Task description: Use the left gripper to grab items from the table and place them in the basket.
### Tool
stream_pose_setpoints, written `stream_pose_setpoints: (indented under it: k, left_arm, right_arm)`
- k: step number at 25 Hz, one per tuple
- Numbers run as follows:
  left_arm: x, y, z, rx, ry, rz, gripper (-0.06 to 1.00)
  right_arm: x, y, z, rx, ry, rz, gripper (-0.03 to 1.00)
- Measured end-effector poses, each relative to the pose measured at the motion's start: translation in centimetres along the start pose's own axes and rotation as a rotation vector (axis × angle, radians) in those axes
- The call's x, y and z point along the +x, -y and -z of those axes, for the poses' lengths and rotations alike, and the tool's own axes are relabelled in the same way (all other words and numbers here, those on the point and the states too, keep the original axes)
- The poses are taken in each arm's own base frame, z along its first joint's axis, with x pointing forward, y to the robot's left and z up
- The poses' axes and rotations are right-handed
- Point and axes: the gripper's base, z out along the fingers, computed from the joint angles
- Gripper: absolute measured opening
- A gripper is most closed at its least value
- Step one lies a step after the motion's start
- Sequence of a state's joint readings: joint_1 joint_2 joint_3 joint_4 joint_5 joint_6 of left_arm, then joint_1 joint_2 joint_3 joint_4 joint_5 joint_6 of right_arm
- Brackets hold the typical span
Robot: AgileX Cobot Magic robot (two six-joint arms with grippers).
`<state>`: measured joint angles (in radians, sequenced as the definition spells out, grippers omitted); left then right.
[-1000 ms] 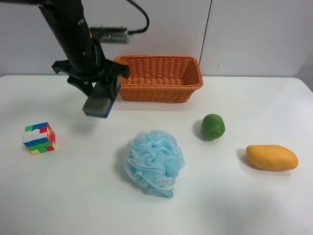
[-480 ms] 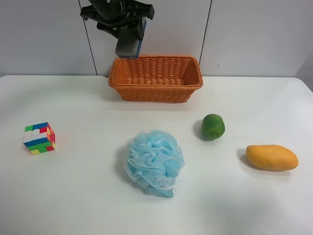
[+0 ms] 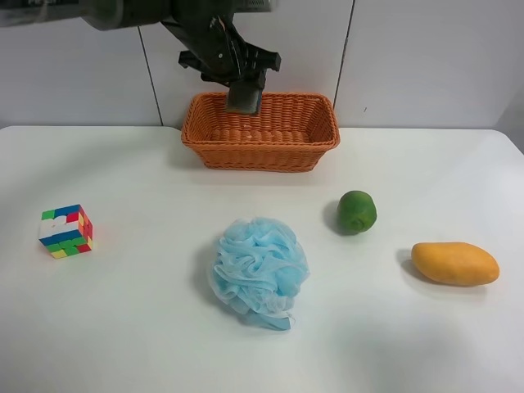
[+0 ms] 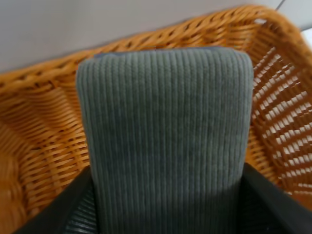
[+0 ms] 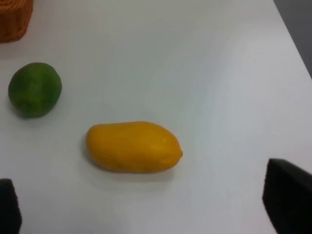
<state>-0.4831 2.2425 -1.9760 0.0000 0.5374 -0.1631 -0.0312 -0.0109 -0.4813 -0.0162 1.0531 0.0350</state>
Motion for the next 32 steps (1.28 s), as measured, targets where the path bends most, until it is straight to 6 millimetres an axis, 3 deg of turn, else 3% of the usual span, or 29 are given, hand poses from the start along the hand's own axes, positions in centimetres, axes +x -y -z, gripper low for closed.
stream_pose_setpoints:
  k: [9,19,21,23,25,32]
  left_arm:
    - [3.3,-0.5,-4.7,-0.006,-0.052,0.005,0.53]
    - [3.5,-0.5,-5.2,-0.002,-0.032,0.007,0.53]
    - [3.5,-0.6,-5.2,-0.001,-0.032,0.012,0.62]
    - [3.5,-0.6,-5.2,-0.001,-0.032,0.012,0.85]
    - [3.5,-0.6,-5.2,0.0,-0.032,0.012,0.95]
    - [3.1,-0.5,-4.5,-0.003,-0.047,0.012,0.99]
  right_arm:
    - [0.0,0.0,0.0,0.0,0.0,0.0,0.99]
    - [0.0,0.0,0.0,0.0,0.0,0.0,0.99]
    - [0.0,0.0,0.0,0.0,0.0,0.0,0.99]
    - [0.0,0.0,0.0,0.0,0.0,0.0,0.99]
    - [0.0,0.0,0.0,0.0,0.0,0.0,0.99]
    - [0.0,0.0,0.0,0.0,0.0,0.0,0.99]
